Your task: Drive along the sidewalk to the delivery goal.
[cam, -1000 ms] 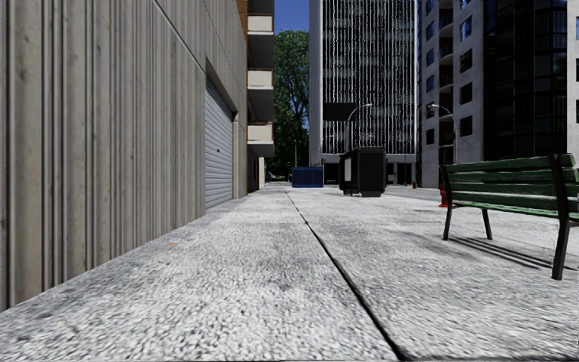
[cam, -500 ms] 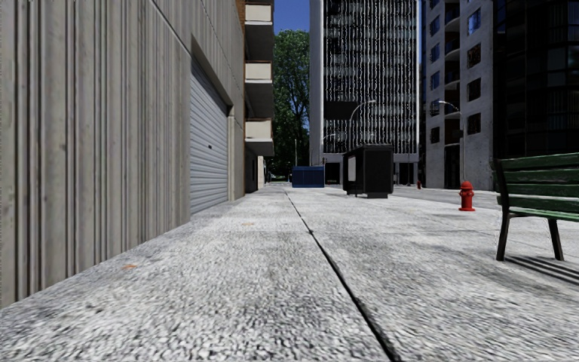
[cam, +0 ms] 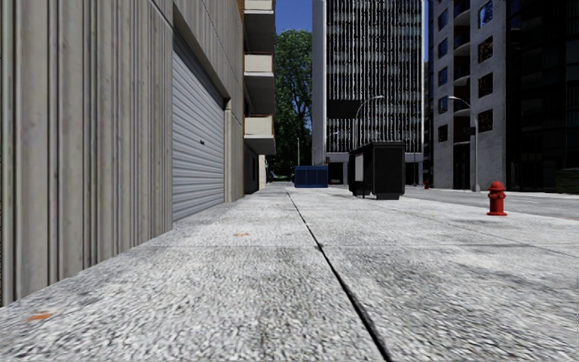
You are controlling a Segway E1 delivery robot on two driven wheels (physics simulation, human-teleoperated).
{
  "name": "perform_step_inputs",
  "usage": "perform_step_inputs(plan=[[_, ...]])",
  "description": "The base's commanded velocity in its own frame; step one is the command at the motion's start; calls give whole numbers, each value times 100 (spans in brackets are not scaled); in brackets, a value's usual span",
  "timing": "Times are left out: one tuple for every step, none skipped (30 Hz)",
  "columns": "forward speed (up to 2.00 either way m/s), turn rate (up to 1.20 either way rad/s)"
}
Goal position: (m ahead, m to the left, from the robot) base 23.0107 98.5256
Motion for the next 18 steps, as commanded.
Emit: perform_step_inputs(plan=[[200, 0], [200, 0], [200, 0], [200, 0], [200, 0], [200, 0], [200, 0], [200, 0], [200, 0], [200, 0], [200, 0], [200, 0], [200, 0], [200, 0], [200, 0], [200, 0], [200, 0], [200, 0]])
